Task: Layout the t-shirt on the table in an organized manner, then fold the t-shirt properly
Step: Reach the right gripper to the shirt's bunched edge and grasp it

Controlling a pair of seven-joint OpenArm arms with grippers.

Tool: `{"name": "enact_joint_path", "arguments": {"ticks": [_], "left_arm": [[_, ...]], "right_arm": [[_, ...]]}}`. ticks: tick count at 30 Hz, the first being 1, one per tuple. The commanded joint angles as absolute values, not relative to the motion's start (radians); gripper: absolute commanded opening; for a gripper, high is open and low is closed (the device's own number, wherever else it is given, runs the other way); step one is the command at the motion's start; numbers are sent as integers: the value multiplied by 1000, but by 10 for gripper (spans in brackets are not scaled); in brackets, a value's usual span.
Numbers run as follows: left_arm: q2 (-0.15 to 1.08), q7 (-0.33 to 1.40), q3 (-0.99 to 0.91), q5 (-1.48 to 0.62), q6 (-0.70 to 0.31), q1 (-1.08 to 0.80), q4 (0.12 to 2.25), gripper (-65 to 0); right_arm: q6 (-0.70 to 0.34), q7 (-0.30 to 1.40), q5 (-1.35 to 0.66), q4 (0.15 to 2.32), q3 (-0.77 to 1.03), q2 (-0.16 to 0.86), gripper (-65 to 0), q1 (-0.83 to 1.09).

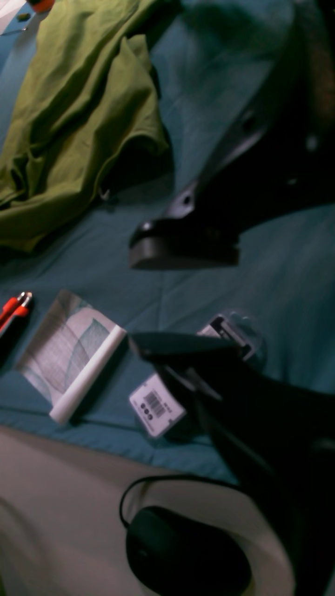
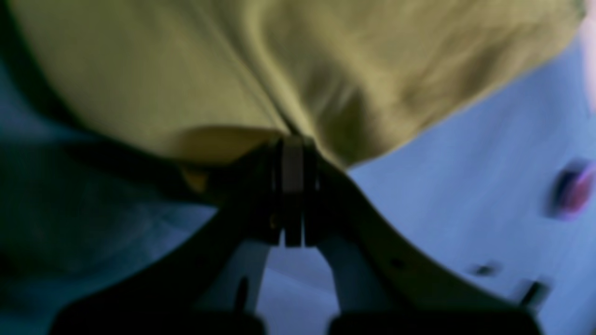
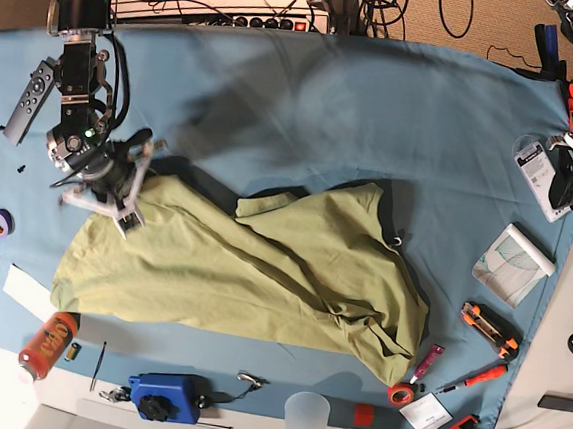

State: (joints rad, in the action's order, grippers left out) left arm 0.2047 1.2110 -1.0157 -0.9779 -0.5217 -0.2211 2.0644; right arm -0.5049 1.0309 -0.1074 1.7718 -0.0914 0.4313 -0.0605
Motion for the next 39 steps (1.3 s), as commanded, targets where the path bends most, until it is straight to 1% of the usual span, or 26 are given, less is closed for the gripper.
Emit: {"name": "enact_joint_path", "arguments": {"ticks": [1,4,7,10,14,17,18,20,22,23,25,26,27,28,33,36,39], "left_arm": [[218,1188,-1019,-1000,-525,-216,2080,-440],[218,1188,-1019,-1001,-525,-216,2080,-440],[218,1189,-1018,-1011,-525,-217,2080,-440],[215,1190,-1016,-1044,-525,-217,2080,-440],[213,1190,-1017,-1051,-525,-217,2080,-440],[213,1189,-1017,-1051,-525,-216,2080,-440],[213,1188,-1017,-1052,-525,-216,2080,-440],[213,1185,-1017,-1052,-525,-216,2080,-440],[213,1186,-1017,-1051,-525,-216,2080,-440],[213,1186,-1017,-1051,-525,-216,2080,-440],[213,1186,-1017,-1051,-526,-216,2080,-440],[213,1187,-1017,-1051,-525,-217,2080,-440],[213,1188,-1017,-1049,-525,-217,2080,-440],[213,1189,-1017,-1048,-525,-218,2080,-440],[213,1188,-1017,-1048,-525,-221,2080,-440],[213,1188,-1017,-1048,-525,-222,2080,-440],[213,1189,-1017,-1048,-525,-222,2080,-440]], "right_arm": [[-501,985,-112,1839,-83,443,-650,-94],[-500,966,-112,1911,-83,443,-650,-146],[-468,930,-103,1887,-83,443,-650,-224],[-463,880,-104,1789,-83,443,-650,-327],[-467,900,-117,1605,-83,443,-650,-453],[-491,986,-181,1563,-83,443,-650,-474],[-512,1019,-224,1564,-83,443,-650,-473],[-587,1093,-343,1570,-83,443,-650,-470],[-623,1194,-458,1581,-83,443,-650,-466],[-634,1257,-507,1586,-83,443,-635,-466],[-656,1381,-591,1591,-83,443,-512,-465],[-658,1396,-602,1590,-83,445,-455,-458],[-659,1396,-602,1590,-83,448,-419,-442],[-659,1393,-598,1589,-83,449,-407,-421],[-658,1361,-510,1588,-86,441,-407,-301],[-658,1287,-417,1588,-86,443,-407,-245],[-658,1243,-392,1588,-86,443,-407,-209]]}}
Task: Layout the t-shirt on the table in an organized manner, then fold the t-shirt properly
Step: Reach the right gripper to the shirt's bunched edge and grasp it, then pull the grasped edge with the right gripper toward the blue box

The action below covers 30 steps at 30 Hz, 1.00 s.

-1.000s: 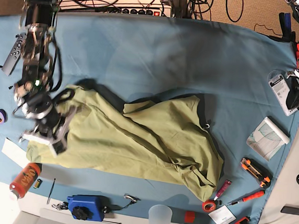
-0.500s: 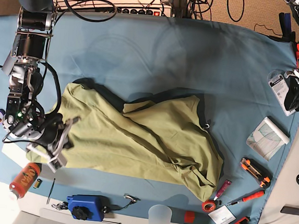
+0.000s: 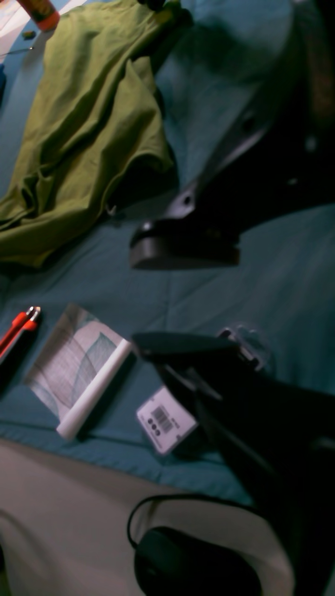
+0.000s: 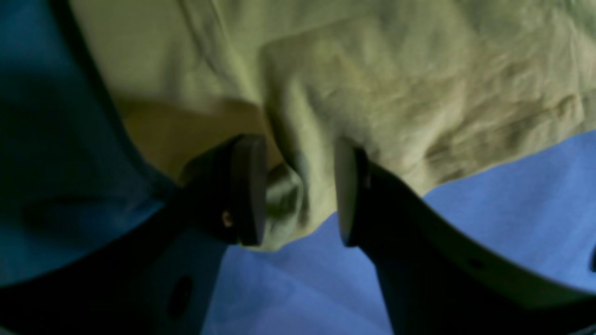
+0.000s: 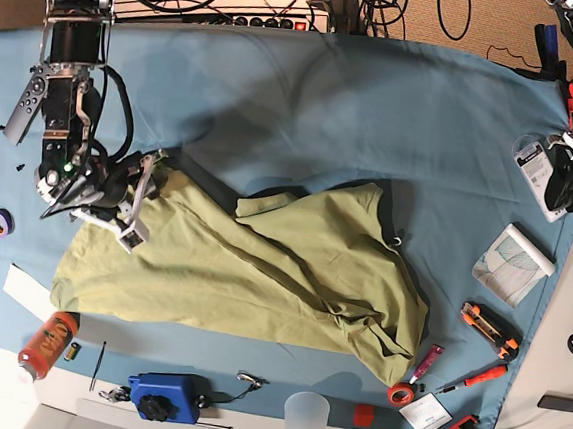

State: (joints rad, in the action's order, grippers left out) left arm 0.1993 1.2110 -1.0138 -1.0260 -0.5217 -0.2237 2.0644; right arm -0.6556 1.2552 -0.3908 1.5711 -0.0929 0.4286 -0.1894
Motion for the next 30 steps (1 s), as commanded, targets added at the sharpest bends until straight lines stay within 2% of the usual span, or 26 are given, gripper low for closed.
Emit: {"name": "enact_joint_path", "arguments": {"ticks": [1,8,13,24,28,30], "left_arm": [[213,1189,-1017,-1048,-525,-221,2080,-440],[213,1189,-1017,-1048,-525,-222,2080,-440],[213,1188,-1017,-1048,-525,-221,2080,-440],[213,1185,-1017,-1048,-525,-221,2080,-440],[213,1185,-1017,-1048,-525,-221,2080,-440],[213,1185,-1017,-1048,-525,-221,2080,-440]], "right_arm": [[-658,1240,-392,1585,-86,443,-407,-200],[-657,1188,-392,1431,-86,443,-412,-186],[-642,1213,-403,1425,-86,443,-650,-186],[-622,1227,-403,1831,-85,443,-650,-197],[-609,1207,-397,1878,-85,443,-650,-237],[-609,1138,-356,1866,-85,443,-650,-268]]}}
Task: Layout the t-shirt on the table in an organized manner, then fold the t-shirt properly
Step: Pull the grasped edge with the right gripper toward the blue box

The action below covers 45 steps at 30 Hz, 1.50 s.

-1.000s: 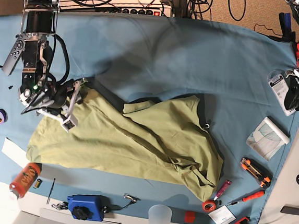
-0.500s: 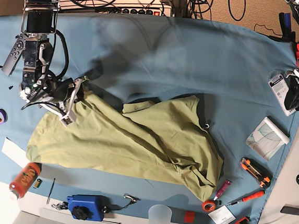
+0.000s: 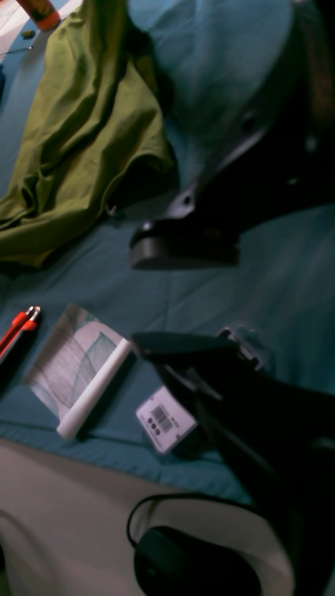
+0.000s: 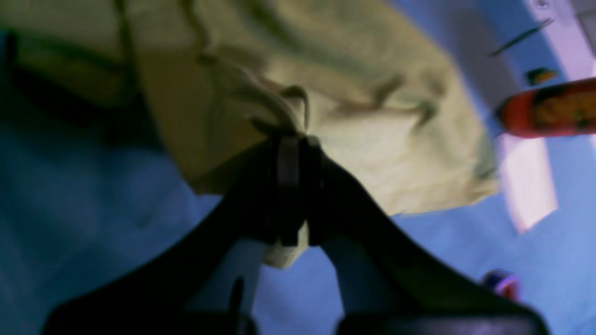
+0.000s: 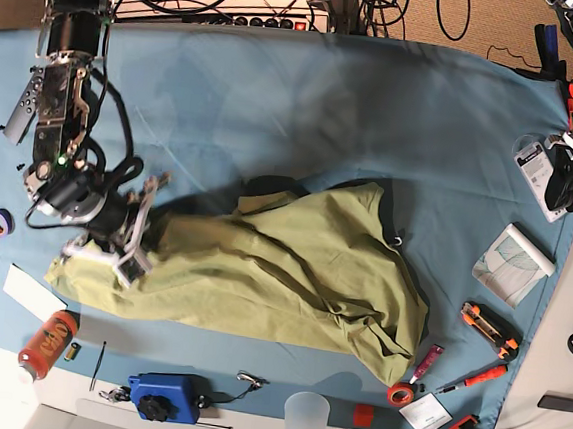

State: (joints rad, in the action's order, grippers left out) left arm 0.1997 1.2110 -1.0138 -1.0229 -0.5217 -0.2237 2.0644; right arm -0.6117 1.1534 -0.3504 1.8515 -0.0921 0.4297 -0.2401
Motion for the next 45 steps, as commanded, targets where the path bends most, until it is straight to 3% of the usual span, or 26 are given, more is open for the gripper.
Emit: {"name": "enact_joint_path", "arguments": {"ticks": [1,7,13,19,25,28,30,33,38,45], "left_arm": [[213,1185,-1017,-1048,-525,-221,2080,-440],[213,1190,-1017,-1053,-525,-222,2080,-440],[213,1189,-998,-1091,-526,-222,2080,-440],[205,1190,-840,-1084,-552,-222,2080,-440],[160,1186,-672,-975,-552,-222,2079,-439],[136,1172,-598,-908,-578,-222,2079,-410],[126,1137,-547,-872,-577,-222,2079,-373],[110,1061,-472,-780,-567,-222,2079,-338],[111,900,-339,-535,-475,-218,2071,-336],[111,819,-197,-501,-340,-198,1921,-336]], "right_arm": [[-606,1090,-330,1851,-85,443,-650,-286],[-542,848,-170,1617,-85,437,-650,-456],[-527,579,-18,1155,-85,367,-650,-710],[-458,310,152,757,-85,293,-650,-925],[-371,251,204,730,-85,280,-650,-953],[-377,250,203,731,-85,284,-481,-953],[-377,249,203,731,-85,289,-418,-954],[-377,238,203,731,-85,301,-418,-968],[-376,268,199,733,-85,316,-418,-998],[-376,454,84,792,-85,314,-418,-997]]}}
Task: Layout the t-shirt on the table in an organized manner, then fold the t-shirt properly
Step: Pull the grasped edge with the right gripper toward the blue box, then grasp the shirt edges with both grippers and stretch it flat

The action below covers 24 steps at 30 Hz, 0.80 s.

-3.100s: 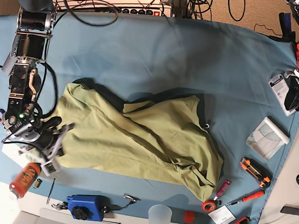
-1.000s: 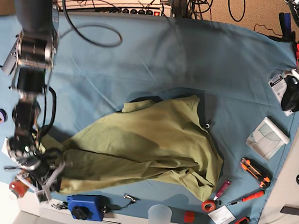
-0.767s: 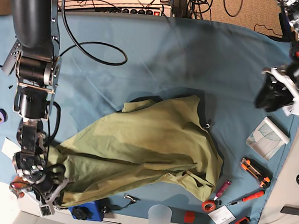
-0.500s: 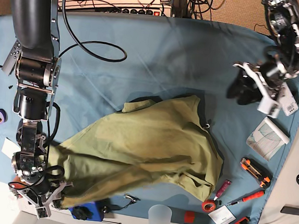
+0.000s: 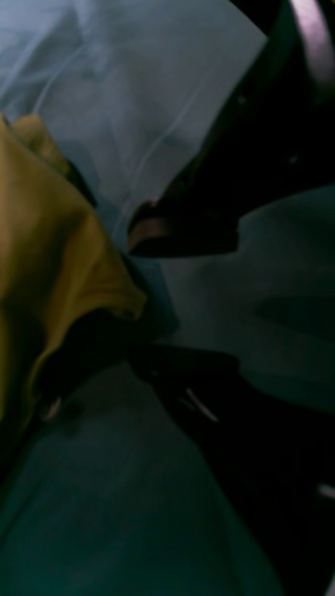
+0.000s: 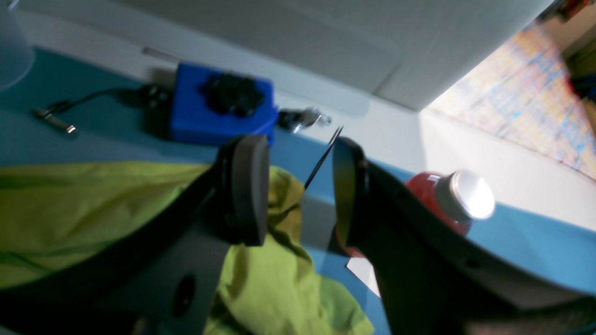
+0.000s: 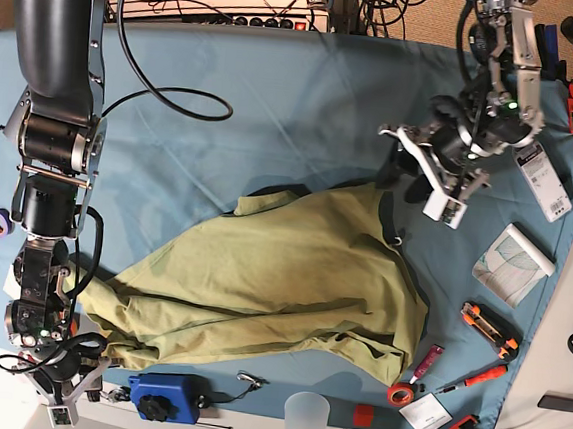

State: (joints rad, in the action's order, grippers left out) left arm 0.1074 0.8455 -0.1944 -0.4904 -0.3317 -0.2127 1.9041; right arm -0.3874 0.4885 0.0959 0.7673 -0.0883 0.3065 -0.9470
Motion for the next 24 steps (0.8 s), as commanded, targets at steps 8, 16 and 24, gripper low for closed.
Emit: {"name": "enact_joint_path", "arguments": {"ticks": [8,16,24], "left_arm": [[78,849,-186,-571,-339,-75,1763,-336],[50,897,-186,-583,-363,-13,1629,-336],[49,1029,-186,-738,-356,-11,1613,-650]], "right_arm": [[-376,589,41,1039,-85,362,-418,-889],[-374,667,41,1225,-83,432,-418,-759],[-373,781,-41,1234,-62,469,-419,-679]]}}
